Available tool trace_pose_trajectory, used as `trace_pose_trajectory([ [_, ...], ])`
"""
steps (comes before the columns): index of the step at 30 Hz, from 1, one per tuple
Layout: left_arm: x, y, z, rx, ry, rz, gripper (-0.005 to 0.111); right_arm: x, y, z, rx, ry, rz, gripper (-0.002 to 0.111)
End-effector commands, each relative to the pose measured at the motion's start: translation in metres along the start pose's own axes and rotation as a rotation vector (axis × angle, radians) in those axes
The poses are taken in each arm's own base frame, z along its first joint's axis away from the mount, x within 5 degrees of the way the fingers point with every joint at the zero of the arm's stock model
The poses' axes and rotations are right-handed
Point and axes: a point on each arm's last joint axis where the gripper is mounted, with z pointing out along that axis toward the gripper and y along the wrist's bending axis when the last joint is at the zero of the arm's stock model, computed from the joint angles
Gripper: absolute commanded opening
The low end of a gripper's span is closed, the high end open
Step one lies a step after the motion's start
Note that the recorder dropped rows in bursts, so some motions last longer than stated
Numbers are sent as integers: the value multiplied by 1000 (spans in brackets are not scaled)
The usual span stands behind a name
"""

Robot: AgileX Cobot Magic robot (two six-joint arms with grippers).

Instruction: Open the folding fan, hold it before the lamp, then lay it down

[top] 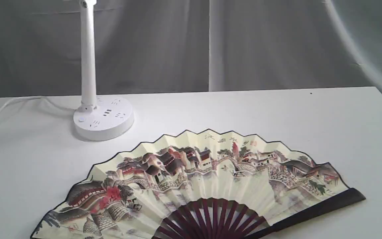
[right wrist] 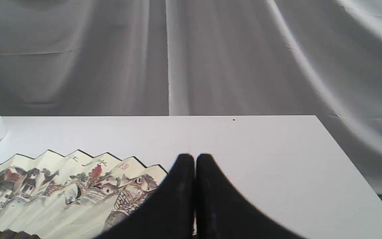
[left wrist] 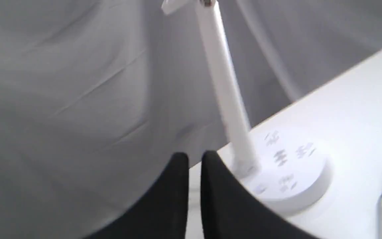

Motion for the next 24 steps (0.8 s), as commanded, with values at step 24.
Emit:
trace_pose_trajectory([
  [24, 36, 19, 18, 57, 438, 1122, 21, 1, 0, 0, 1, 2, 6, 0],
])
